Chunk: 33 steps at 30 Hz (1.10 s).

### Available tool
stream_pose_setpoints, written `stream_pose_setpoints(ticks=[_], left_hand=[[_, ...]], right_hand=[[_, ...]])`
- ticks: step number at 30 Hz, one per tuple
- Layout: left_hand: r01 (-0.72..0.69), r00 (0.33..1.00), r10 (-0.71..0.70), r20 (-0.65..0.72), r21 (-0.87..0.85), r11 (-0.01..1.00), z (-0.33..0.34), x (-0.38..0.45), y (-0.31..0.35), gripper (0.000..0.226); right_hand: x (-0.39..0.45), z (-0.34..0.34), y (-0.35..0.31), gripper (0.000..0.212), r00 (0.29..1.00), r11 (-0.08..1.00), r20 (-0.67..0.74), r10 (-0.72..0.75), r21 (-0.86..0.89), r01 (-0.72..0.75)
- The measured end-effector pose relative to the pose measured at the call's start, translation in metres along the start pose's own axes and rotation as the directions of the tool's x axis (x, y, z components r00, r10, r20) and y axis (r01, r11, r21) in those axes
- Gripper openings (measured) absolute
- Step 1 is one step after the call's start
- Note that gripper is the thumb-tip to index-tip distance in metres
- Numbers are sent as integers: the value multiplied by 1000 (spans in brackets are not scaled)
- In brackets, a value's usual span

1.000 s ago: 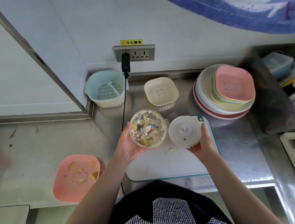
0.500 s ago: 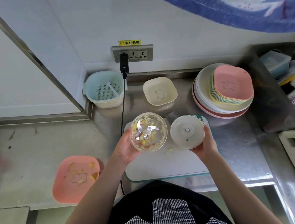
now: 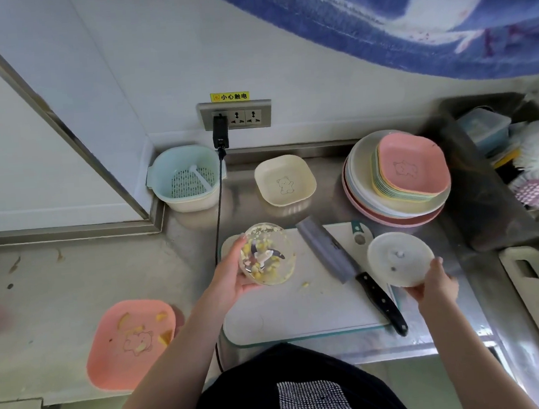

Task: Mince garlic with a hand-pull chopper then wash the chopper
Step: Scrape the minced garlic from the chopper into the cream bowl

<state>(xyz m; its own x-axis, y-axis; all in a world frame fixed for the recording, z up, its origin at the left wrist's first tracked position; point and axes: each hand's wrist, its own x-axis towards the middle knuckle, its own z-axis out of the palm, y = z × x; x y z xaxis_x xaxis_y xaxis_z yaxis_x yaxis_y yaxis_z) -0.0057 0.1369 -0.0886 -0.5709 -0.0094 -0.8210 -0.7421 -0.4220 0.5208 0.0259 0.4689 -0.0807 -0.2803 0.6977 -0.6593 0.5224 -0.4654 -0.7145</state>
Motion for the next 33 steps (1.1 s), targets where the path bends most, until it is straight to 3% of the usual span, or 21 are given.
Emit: stream_pose_setpoints(ticks=[3, 8, 12, 16, 21, 25, 27, 29, 31, 33], left_hand=[[-21, 994, 30, -102, 84, 996, 7, 2, 0, 37], [-45, 986, 64, -156, 120, 992, 19, 3, 0, 27], [-172, 944, 263, -197, 383, 907, 25, 14, -5, 25], [-227, 953, 280, -117, 339, 913, 32, 16, -12, 19], [-269, 938, 328, -114, 360, 894, 37, 15, -12, 12], [-314, 887, 440, -141, 516, 797, 33, 18, -15, 11], [-342, 846, 519, -119, 626, 701, 32, 19, -17, 17], [-351, 811, 573, -120, 684, 640, 33, 19, -19, 21], [-340, 778, 608, -161, 705, 623, 30, 19, -19, 24], [-317, 759, 609, -228, 688, 652, 23, 20, -17, 24]], right_hand=[[6, -5, 1, 50, 1000, 1000, 20, 6, 15, -7], [20, -14, 5, 41, 999, 1000, 28, -22, -15, 22], [20, -15, 5, 22, 999, 993, 45, -29, -114, 34], [24, -13, 7, 27, 996, 992, 85, -14, -120, 25], [28, -11, 9, 38, 997, 992, 66, -43, -115, 51], [26, -6, 12, 38, 968, 895, -30, -249, -389, 218], [13, 2, 12, 43, 910, 819, -91, -405, -480, 316], [-7, 16, 12, 40, 780, 700, -65, -622, -493, 517], [-26, 34, 13, 31, 591, 502, 94, -801, -434, 749], [-38, 55, 16, 27, 468, 373, 307, -829, -319, 871]])
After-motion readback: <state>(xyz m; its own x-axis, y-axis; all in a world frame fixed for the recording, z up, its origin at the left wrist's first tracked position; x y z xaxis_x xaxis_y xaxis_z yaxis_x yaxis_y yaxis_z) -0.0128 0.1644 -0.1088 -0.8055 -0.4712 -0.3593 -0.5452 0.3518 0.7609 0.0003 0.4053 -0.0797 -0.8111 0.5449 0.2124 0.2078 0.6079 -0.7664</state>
